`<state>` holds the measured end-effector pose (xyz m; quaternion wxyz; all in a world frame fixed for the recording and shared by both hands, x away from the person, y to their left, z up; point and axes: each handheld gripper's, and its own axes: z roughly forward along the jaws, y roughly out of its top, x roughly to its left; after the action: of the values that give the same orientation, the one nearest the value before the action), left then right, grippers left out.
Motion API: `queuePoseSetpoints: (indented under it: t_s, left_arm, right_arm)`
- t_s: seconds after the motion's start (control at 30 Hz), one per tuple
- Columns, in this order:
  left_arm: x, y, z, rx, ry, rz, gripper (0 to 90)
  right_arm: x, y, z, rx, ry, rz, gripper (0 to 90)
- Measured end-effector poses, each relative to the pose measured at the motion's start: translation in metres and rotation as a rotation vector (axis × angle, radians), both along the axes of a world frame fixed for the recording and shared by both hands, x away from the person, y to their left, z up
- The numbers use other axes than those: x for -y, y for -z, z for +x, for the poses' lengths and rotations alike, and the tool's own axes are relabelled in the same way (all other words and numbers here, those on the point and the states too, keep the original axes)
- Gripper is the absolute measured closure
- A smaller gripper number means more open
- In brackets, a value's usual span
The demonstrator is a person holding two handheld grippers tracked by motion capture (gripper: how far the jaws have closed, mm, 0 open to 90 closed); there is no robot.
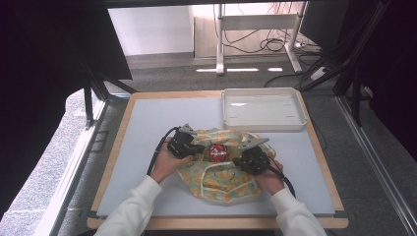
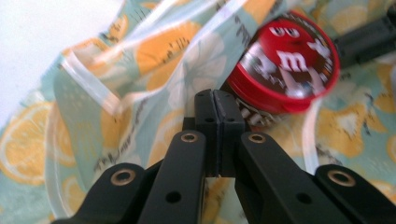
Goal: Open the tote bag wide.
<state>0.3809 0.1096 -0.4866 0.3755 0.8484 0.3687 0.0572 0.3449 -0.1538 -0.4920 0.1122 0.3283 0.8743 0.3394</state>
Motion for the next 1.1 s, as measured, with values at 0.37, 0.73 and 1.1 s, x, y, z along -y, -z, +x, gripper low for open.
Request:
queuePoseSetpoints:
  t_s: [0.37,0.73,1.1]
  left_arm:
    - [0.005,0.012,0.029,-0.065,-0.013,0.017,90.0]
    - [0.015,0.030,0.055,-0.110,-0.024,0.033,90.0]
    - [0.017,0.031,0.056,-0.109,-0.017,0.030,90.0]
  right_arm:
    - [-0.003,0.010,-0.004,-0.034,-0.043,-0.023,89.3]
    - [-0.002,0.019,-0.016,-0.060,-0.093,-0.047,89.3]
    - [-0.003,-0.003,0.003,0.028,0.017,0.022,89.3]
